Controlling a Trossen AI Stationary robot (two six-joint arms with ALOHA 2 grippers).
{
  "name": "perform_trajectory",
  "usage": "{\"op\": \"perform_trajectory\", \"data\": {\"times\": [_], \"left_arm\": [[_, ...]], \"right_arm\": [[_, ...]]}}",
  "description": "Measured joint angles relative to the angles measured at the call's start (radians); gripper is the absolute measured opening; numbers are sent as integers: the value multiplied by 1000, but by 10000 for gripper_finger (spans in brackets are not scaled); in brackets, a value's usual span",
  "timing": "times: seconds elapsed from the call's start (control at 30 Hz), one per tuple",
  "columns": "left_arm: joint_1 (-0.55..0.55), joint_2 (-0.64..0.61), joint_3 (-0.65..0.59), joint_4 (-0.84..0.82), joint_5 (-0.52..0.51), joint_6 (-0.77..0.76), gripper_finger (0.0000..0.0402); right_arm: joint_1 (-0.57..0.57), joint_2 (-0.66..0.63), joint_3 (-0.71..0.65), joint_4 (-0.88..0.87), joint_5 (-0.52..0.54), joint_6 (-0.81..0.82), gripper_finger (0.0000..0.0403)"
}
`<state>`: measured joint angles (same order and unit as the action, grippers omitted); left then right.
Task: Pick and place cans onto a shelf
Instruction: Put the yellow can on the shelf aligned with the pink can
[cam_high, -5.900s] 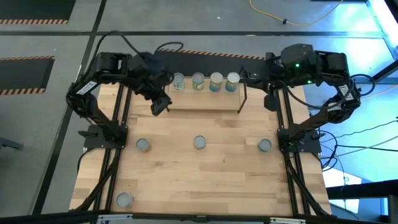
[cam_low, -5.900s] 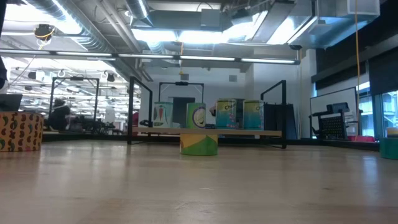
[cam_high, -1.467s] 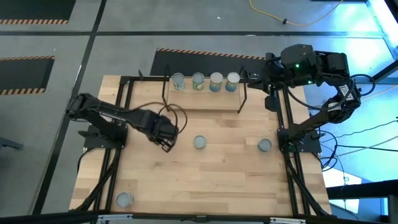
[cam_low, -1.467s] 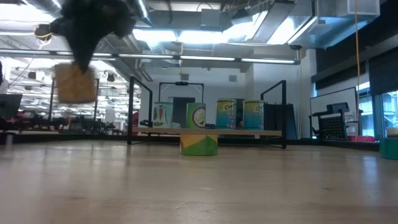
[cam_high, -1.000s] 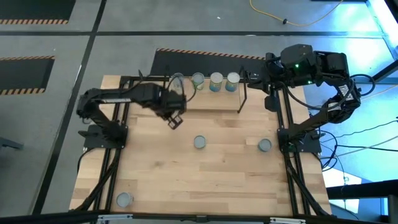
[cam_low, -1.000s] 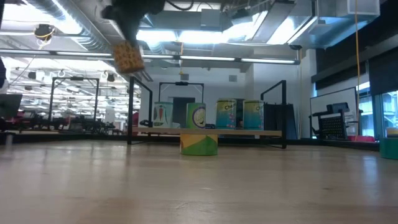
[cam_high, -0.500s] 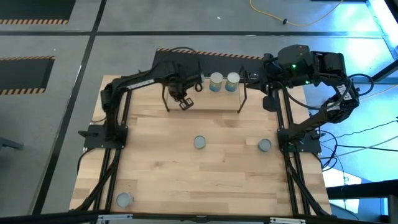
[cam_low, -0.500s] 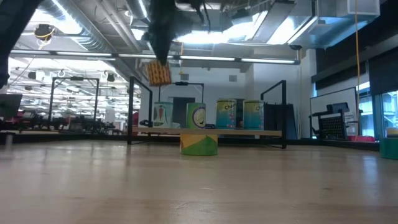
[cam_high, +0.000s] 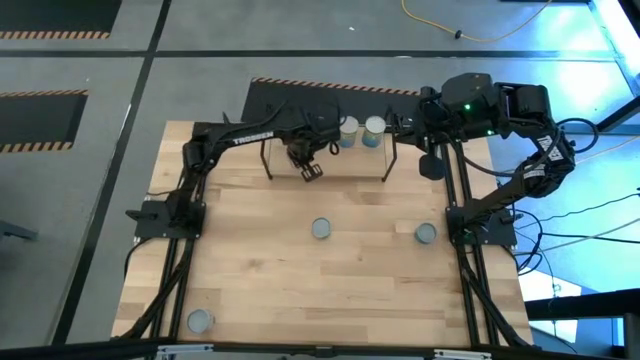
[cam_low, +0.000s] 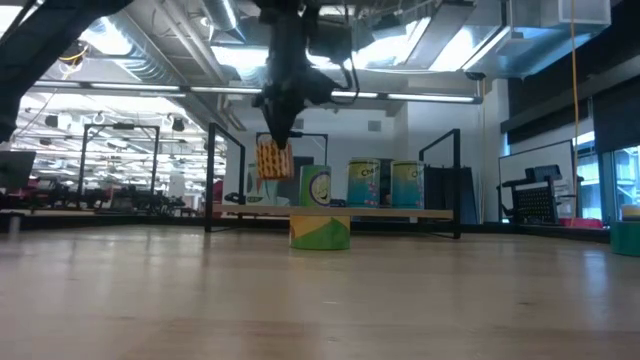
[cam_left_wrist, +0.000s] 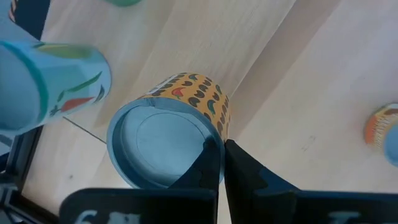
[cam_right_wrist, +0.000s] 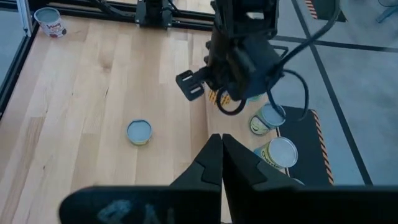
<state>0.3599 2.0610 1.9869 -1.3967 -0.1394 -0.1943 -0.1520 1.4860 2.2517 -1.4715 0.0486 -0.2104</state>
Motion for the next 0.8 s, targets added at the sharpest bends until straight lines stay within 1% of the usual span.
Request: {"op": "perform_trajectory", "data": {"times": [0.13,0.43,0.7,0.8], "left_arm": [[-1,21,0,4,-3,30,0],[-38,29,0,92,-3,111,0],[-10,29,0,189,14,145,0],[11,29,0,205,45,147,0]], "right_arm": [[0,0,0,0,0,0,5],[0,0,0,0,0,-2,5],[0,0,0,0,0,1,5],[0,0,0,0,0,18,5]]}}
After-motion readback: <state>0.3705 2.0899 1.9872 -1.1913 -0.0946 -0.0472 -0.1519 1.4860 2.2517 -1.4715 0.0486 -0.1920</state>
